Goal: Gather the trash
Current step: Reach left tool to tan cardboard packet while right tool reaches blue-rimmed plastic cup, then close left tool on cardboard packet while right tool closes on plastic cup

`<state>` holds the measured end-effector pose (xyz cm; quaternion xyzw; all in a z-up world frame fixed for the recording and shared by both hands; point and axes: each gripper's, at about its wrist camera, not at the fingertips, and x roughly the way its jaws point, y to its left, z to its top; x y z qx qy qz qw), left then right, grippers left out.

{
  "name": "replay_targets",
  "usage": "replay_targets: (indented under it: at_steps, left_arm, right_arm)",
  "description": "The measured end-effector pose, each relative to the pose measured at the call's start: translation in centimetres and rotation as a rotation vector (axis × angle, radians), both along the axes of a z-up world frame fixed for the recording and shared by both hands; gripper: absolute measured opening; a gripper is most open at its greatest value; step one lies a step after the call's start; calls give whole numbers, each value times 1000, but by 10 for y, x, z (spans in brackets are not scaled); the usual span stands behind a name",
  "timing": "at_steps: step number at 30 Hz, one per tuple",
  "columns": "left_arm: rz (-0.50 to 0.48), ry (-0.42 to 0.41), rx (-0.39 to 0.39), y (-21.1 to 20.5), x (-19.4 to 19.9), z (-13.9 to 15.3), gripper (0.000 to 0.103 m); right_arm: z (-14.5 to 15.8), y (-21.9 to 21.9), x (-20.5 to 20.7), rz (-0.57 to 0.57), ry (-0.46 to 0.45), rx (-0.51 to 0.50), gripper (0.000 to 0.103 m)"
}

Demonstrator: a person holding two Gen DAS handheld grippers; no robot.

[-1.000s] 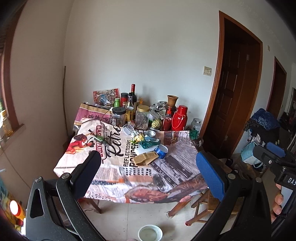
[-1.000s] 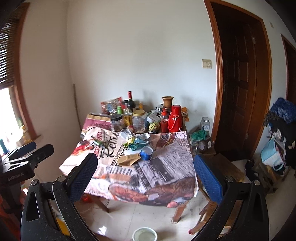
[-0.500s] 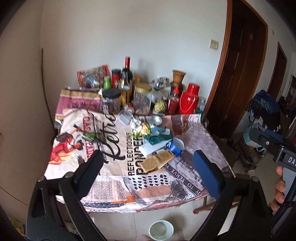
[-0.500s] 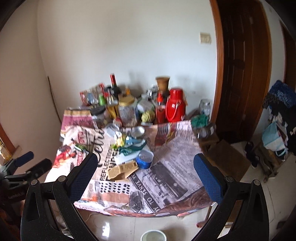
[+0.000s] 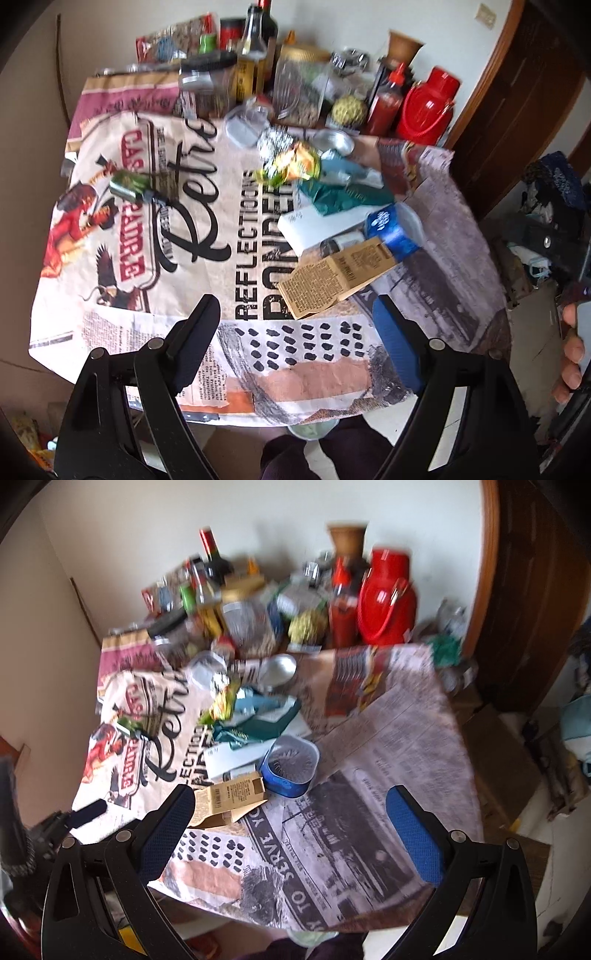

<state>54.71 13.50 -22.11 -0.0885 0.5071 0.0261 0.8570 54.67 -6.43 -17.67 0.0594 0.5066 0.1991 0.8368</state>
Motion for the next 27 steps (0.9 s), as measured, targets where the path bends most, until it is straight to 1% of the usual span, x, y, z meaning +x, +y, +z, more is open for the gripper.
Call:
replay_targets:
  at_steps: [4, 6, 8, 11, 13, 15, 17, 18, 19, 20, 21, 23, 24, 26, 27]
  left_arm:
    - [4, 65, -18, -7, 18, -27, 85]
    - [10, 93, -6, -9, 24, -39, 85]
    - [34, 122, 0, -10, 31, -52, 85]
    - [74, 152, -17, -8, 35, -69, 85]
    - [96, 160, -22, -7, 35, -75, 84]
    - [109, 160, -24, -6, 35, -80, 80]
    - [114, 159, -35, -4, 36, -83, 74]
    - [119, 157, -44, -3, 36, -85, 71]
    - [118, 153, -52, -2, 37, -86, 66]
    - [116, 151, -58, -1, 37, -87, 63]
    - [118, 148, -62, -1, 38, -87, 60]
    - [119, 141, -68, 1, 42, -88, 47]
    - [120, 135, -79, 3, 43, -89, 44]
    - [125, 116, -112, 8, 46, -91, 30]
    - [125, 103, -135, 10, 47, -92, 25]
  right_arm:
    - [-38, 3, 40, -1, 128, 53, 101]
    - [-54, 5, 54, 1, 181, 70, 97]
    - [-70, 11, 67, 14, 235, 86, 96]
    - [-83, 19, 78, 37, 276, 97, 94]
    - [-91, 27, 83, 63, 301, 94, 91]
    - [-97, 33, 85, 78, 321, 95, 83]
    - [-101, 36, 87, 87, 331, 86, 79]
    - [-104, 35, 90, 90, 334, 82, 74]
    - [-106, 36, 91, 96, 341, 80, 72]
    - [-108, 35, 92, 99, 345, 76, 66]
    - [-110, 34, 93, 102, 347, 74, 63]
    - [-109, 31, 92, 100, 339, 74, 62]
    - [-108, 28, 92, 92, 328, 66, 62]
    - [-106, 25, 89, 93, 313, 53, 62]
    - [-105, 23, 87, 92, 307, 48, 62]
